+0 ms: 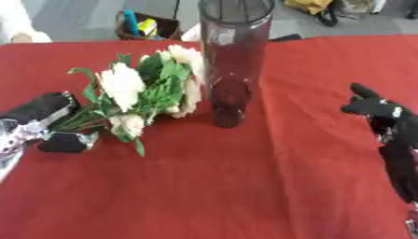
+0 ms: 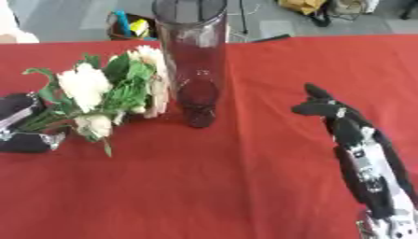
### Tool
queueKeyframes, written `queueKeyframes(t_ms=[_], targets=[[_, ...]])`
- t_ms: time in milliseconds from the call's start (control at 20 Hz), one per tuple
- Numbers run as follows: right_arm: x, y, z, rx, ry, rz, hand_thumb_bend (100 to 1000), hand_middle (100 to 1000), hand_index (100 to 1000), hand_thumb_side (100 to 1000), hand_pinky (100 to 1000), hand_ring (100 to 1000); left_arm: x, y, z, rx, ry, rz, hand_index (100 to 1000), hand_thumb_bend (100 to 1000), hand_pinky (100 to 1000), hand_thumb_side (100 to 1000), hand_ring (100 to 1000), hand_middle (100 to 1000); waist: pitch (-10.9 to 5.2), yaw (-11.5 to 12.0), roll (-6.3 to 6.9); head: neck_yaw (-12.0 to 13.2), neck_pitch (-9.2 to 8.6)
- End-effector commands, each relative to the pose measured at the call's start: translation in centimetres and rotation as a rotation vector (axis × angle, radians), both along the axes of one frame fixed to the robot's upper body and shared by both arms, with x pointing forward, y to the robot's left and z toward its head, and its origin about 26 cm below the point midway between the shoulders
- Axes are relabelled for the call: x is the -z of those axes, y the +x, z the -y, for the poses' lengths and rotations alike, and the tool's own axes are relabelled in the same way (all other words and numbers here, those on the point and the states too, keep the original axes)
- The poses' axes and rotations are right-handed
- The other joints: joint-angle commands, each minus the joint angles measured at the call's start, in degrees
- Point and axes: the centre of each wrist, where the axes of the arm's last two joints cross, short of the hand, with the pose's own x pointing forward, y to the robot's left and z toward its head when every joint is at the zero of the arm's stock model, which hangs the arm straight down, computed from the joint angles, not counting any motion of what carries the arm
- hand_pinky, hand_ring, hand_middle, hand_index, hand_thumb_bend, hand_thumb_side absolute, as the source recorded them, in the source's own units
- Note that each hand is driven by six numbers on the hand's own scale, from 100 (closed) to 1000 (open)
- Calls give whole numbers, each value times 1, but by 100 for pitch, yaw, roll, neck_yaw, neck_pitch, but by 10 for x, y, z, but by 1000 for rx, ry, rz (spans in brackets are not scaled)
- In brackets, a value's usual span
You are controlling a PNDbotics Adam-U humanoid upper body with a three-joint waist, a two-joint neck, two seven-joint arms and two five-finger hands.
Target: Arrange flowers into the vase.
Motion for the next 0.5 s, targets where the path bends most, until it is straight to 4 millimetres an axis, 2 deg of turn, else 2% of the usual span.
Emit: queueKeyframes(t_ms=[50, 500], targets=[[-6, -3, 1, 3, -6, 30, 100, 681, 751, 972, 1000, 1000, -19, -7, -12, -44, 21, 62, 100, 100, 100, 411, 100, 100, -144, 9, 1, -29, -10], [-6, -3, 1, 5, -7, 33, 100, 681, 752, 974, 1000, 1000, -17, -13, -26, -123, 53, 88, 100, 100, 100, 380, 100, 100, -109, 19, 1, -87, -23]])
